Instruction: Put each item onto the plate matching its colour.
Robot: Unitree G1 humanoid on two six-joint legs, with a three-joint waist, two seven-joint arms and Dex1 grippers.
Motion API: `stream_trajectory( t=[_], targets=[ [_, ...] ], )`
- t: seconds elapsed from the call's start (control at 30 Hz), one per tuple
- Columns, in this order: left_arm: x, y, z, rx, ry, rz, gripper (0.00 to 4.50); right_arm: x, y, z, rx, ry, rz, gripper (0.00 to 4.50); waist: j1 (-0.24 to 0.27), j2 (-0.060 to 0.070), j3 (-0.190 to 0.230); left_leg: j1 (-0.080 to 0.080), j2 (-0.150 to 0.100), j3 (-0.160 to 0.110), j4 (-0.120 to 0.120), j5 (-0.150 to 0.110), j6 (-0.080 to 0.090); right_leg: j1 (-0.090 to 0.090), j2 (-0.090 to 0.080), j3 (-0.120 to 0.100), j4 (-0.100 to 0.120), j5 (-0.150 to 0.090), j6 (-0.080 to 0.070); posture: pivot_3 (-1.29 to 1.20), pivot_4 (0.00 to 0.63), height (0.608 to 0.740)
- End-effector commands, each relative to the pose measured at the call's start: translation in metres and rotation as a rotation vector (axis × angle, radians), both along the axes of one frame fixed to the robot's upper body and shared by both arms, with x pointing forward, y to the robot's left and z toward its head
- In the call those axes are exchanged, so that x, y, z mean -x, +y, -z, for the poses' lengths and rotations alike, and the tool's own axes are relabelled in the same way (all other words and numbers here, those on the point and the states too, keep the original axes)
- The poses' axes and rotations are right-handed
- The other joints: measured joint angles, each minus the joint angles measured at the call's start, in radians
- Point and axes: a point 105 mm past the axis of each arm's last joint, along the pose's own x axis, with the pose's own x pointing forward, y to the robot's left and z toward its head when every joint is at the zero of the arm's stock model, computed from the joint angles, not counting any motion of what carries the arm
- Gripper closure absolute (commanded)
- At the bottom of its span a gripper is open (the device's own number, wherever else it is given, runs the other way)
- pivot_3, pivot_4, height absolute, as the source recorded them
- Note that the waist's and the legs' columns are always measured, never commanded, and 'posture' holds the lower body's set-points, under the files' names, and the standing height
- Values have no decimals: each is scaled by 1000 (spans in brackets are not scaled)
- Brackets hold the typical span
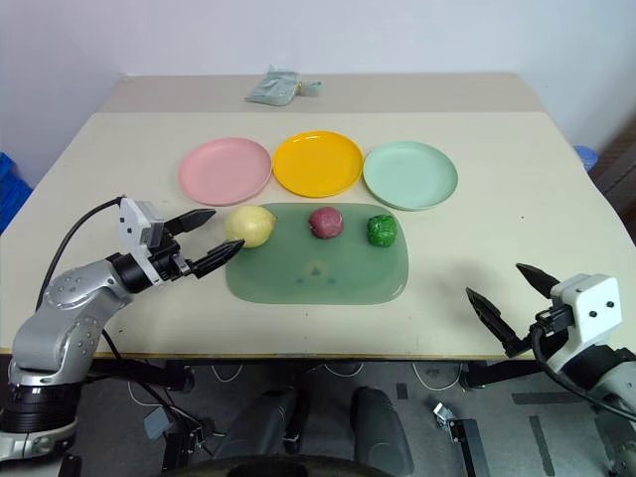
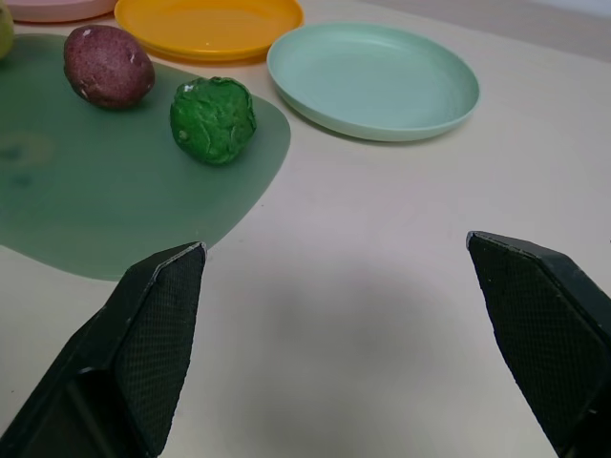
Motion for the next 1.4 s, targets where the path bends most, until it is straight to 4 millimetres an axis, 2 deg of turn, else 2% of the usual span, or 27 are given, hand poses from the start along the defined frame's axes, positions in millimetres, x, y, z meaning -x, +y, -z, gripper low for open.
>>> stream_trajectory(
  t=[0.03, 0.27, 0.5, 1.03, 1.13, 1.23, 1.3, 1.4],
  targets=[
    [5, -4, -9, 0, -23, 19, 0, -1, -1, -6, 4, -34, 6, 24, 0, 0, 0, 0, 0, 0, 0, 0, 0, 0, 0, 0, 0, 0, 0, 0, 150, 740],
    [-2, 1, -15, 34, -31, -58, 0, -8, 4, -7, -5, -49, -6, 24, 0, 0, 0, 0, 0, 0, 0, 0, 0, 0, 0, 0, 0, 0, 0, 0, 150, 740],
    [-12, 7, -17, -26, -74, -192, 0, -18, 6, -9, -14, -71, -13, 24, 0, 0, 0, 0, 0, 0, 0, 0, 0, 0, 0, 0, -1, 0, 0, 0, 150, 740],
    [-15, 10, -14, -53, -34, -237, 0, -29, 1, -5, 41, -59, -38, 24, 0, 0, 0, 0, 0, 0, 0, 0, 0, 0, 0, 0, -1, 0, 0, 0, 150, 740],
    [-23, 6, -19, -42, -10, -255, 0, -35, 17, -19, -21, -124, -152, 24, 0, 0, 0, 0, 0, 0, 0, 0, 0, 0, 0, -1, -1, 0, 0, 0, 150, 740],
    [-32, 2, -22, 8, 35, -294, 0, -37, 44, -38, -46, -215, -328, 24, -1, 0, 0, 0, 0, 0, 1, 0, 0, 1, 1, -1, -1, 1, 1, 0, 150, 740],
    [-35, -4, -22, 34, 65, -313, 0, -39, 59, -40, -72, -197, -436, 24, -1, 0, 0, 0, 0, 0, 1, 1, 2, 1, 1, -1, -1, 2, 3, 0, 150, 740],
    [-39, -7, -23, 84, 76, -362, 0, -42, 69, -38, -105, -167, -522, 24, -1, -1, 1, 0, 0, 0, 1, 1, 3, 1, 1, -1, -1, 2, 4, 0, 150, 740]
  ],
)
